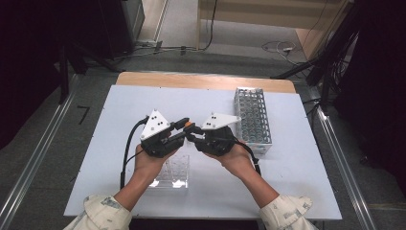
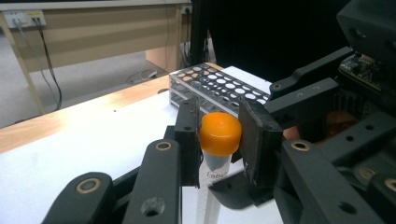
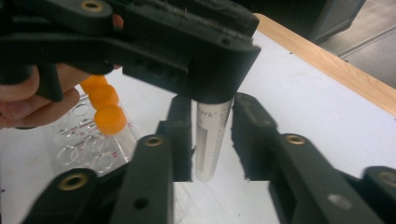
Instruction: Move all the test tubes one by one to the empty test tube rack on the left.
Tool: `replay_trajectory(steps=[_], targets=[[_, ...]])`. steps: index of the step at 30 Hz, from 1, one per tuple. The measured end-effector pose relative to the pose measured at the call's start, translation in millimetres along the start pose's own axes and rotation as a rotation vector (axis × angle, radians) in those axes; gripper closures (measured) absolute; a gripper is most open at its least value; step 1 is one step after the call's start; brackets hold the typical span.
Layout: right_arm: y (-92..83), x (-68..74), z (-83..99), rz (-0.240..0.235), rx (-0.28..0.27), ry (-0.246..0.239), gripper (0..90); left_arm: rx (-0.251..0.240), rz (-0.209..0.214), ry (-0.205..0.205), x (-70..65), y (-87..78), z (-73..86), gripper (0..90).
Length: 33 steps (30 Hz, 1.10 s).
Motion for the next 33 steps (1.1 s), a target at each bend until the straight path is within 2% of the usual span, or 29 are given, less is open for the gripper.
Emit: replay_trajectory(steps=[4, 12, 20, 23, 27, 33], targets=[[0.6, -2.3, 3.4, -0.01, -0.003, 0.007, 52.6, -0.009, -0.016, -0.005, 3.1, -3.0, -0.4, 70.3], [-2.4, -8.1, 11.4, 0.012, -0.011, 0.011, 40.6, -0.027, -0.03, -0.025, 7.0, -10.6, -0.5, 70.3], [-14.2, -21.2, 31.5, 0.061, -0.008, 0.044, 30.6, -0.044, -0.021, -0.03, 4.3, -31.2, -2.2, 70.3], [-19.9, -28.8, 42.4, 0.086, -0.002, 0.067, 30.1, -0.043, -0.005, -0.041, 0.6, -38.2, 0.7, 70.3], [-25.5, -35.6, 55.5, 0.112, 0.02, 0.084, 30.1, -0.03, -0.005, -0.037, -4.1, -44.9, 8.4, 70.3], [-30.0, -38.9, 62.4, 0.127, 0.027, 0.093, 30.5, 0.0, -0.018, -0.038, -4.9, -49.1, 22.6, 70.3]])
Point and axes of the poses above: each handheld gripper's, and its own axes: y roughly forward along the jaws, z roughly out of its underside, x roughly to its left, the point moved 3 cm from there along y, roughly forward along the jaws
